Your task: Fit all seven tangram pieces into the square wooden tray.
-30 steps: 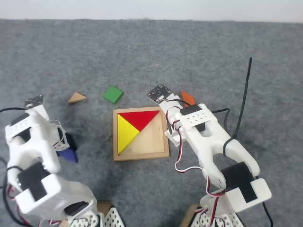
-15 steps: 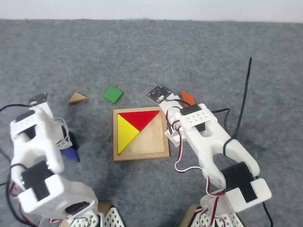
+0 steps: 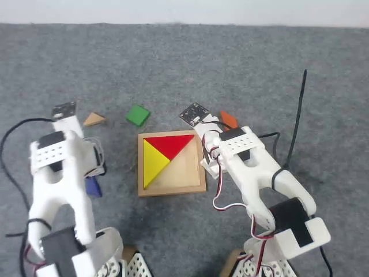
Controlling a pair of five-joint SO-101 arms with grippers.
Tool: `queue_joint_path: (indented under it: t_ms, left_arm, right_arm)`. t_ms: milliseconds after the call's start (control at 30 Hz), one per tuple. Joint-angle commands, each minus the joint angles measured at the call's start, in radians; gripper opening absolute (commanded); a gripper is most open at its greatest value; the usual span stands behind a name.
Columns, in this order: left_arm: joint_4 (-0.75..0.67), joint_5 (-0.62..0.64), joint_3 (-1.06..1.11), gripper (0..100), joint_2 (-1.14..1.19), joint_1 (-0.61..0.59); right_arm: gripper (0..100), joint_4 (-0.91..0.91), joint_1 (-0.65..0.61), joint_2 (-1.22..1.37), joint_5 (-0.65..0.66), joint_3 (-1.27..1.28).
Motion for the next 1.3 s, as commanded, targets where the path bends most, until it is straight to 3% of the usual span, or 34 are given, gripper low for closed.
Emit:
queue_joint_path:
  t_ms: [0, 67, 167, 300, 400, 567, 867, 1133, 1267]
  left_arm:
    - [0.012, 0.049, -0.022, 12, -0.048, 0.074]
    - [0.017, 0.063, -0.027, 12, -0.049, 0.072]
    - [0.017, 0.083, -0.025, 12, -0.054, -0.032]
    - [-0.003, 0.009, -0.019, 12, -0.043, -0.226]
    - [-0.051, -0.038, 0.019, 12, -0.043, -0.287]
    - [-0.13, -0.052, 0.065, 17, 0.032, -0.275]
    - [-0.049, -0.055, -0.131, 20, 0.377, -0.259]
    - [-0.04, -0.058, -0.01, 20, 0.342, -0.091]
    - [-0.061, -0.057, 0.021, 20, 0.299, -0.106]
  right_arm:
    - [15.5, 0.015, -0.005, -0.013, 0.011, -0.049]
    - [15.5, 0.015, -0.005, -0.013, 0.011, -0.049]
    - [15.5, 0.015, -0.004, -0.013, 0.011, -0.049]
    - [15.5, 0.015, -0.005, -0.013, 0.011, -0.049]
    - [15.5, 0.015, -0.007, -0.013, 0.011, -0.049]
    - [15.5, 0.015, -0.007, -0.013, 0.011, -0.049]
    - [15.5, 0.015, -0.007, -0.013, 0.011, -0.048]
    - [15.5, 0.015, -0.007, -0.013, 0.011, -0.048]
    - [15.5, 0.015, -0.007, -0.013, 0.011, -0.048]
